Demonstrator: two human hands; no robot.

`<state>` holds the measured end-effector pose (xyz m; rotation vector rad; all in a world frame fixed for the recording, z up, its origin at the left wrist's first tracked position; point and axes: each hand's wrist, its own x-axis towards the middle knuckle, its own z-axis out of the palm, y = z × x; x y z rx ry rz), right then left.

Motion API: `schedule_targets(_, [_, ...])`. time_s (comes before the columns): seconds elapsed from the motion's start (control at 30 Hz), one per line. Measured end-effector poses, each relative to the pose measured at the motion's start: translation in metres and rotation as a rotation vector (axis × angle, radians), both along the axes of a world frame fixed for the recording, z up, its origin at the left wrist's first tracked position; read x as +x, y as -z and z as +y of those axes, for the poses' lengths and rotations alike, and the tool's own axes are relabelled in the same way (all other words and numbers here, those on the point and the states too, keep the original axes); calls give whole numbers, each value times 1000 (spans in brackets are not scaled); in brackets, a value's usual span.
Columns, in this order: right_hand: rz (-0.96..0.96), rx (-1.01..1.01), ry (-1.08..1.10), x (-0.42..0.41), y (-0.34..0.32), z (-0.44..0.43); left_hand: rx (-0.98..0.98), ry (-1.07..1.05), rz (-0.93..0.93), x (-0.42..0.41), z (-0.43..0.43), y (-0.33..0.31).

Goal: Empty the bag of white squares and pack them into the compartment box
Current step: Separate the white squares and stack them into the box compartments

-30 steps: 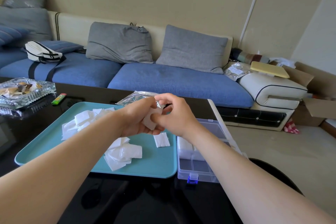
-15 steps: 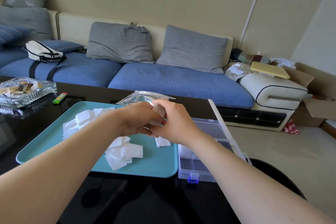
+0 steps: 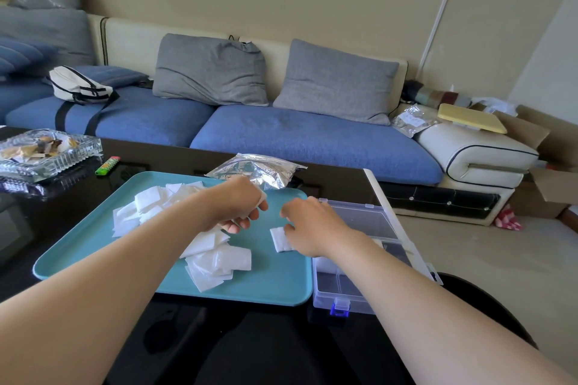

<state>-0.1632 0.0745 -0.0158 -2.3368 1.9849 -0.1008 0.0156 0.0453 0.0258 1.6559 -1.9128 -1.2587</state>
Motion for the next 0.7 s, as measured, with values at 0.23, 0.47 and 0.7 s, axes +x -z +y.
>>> schedule_targets(0.23, [163, 185, -95, 13, 10, -10, 38, -37, 63, 6, -6, -1])
schedule_targets(0.47, [42, 305, -15, 20, 3, -16, 95, -22, 180, 11, -9, 2])
schedule_targets(0.7, [-535, 80, -78, 1, -20, -8, 173, -111, 382, 11, -6, -3])
